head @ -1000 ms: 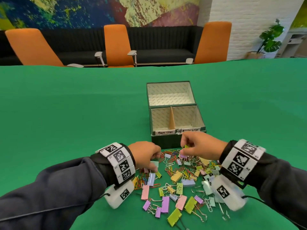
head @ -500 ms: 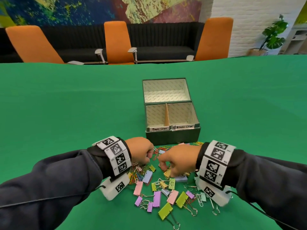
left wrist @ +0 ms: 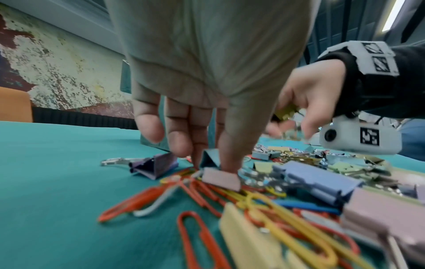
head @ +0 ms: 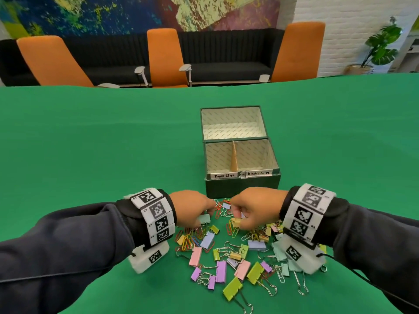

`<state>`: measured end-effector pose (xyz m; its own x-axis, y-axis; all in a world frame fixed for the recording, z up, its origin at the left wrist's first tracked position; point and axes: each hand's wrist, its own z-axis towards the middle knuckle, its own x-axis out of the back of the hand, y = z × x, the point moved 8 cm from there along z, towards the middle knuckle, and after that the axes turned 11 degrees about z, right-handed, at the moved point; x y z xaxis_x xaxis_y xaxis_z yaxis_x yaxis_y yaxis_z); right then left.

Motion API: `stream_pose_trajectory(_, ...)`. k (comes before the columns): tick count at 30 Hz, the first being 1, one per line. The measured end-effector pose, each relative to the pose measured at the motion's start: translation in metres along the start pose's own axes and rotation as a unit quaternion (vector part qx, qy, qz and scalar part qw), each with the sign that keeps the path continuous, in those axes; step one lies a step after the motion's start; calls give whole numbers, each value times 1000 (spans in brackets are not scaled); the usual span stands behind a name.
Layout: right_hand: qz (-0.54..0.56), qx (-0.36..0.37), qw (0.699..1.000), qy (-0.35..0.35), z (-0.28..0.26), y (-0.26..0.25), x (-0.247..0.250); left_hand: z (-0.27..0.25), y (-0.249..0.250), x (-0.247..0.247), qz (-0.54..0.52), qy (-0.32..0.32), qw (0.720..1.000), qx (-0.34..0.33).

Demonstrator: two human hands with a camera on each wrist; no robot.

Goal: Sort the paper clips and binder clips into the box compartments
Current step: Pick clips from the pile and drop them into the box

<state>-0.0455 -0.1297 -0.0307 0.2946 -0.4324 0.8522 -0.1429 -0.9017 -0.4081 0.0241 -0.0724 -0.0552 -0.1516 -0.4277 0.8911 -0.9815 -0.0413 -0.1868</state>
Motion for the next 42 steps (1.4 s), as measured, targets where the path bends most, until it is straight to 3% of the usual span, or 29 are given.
stream_pose_trajectory(3, 221, -15, 975, 20, -18, 17, 14, 2, 2, -2, -1, 4, 1000, 11)
stream_pose_trajectory(7, 480, -28, 875, 59, -40, 43, 13, 1, -5, 7, -77, 36, 996, 19)
stream_pose_trajectory(9, 527, -32, 846, 74, -46, 54, 9, 0, -11, 15, -134, 69, 988, 21)
stream_pose_trajectory(13, 515, -47, 852, 81, -53, 62, 3, -6, -25, 24, -271, 115, 955, 33)
stream_pose_trajectory(15, 497, -49, 862, 89, -54, 62, 6, -10, -27, 26, -395, 124, 909, 37)
stream_pose_trajectory(19, 466, -49, 877, 101, -53, 56, 25, -14, -19, 33, -631, 146, 762, 20)
stream_pose_trajectory(21, 489, -40, 865, 111, -52, 52, 34, -12, -11, 35, -663, 160, 731, 24)
stream_pose_trajectory(25, 597, -35, 793, 114, -45, 48, 33, -4, 7, 32, -698, 148, 699, 43)
stream_pose_trajectory(28, 658, -44, 745, 100, -36, 42, 20, 4, 25, 18, -750, 111, 647, 82)
stream_pose_trajectory(29, 656, -57, 746, 104, -32, 42, 15, 6, 32, 13, -776, 100, 616, 94)
stream_pose_trajectory(31, 614, -75, 778, 113, -28, 41, 9, 9, 44, 7, -820, 89, 556, 105)
stream_pose_trajectory(32, 592, -76, 794, 115, -27, 40, 8, 9, 47, 6, -831, 86, 538, 109)
stream_pose_trajectory(37, 532, -62, 834, 131, -25, 31, 21, 13, 52, 0, -847, 37, 521, 97)
stream_pose_trajectory(42, 407, -62, 902, 127, -23, 18, 31, 17, 59, 3, -877, 18, 474, 70)
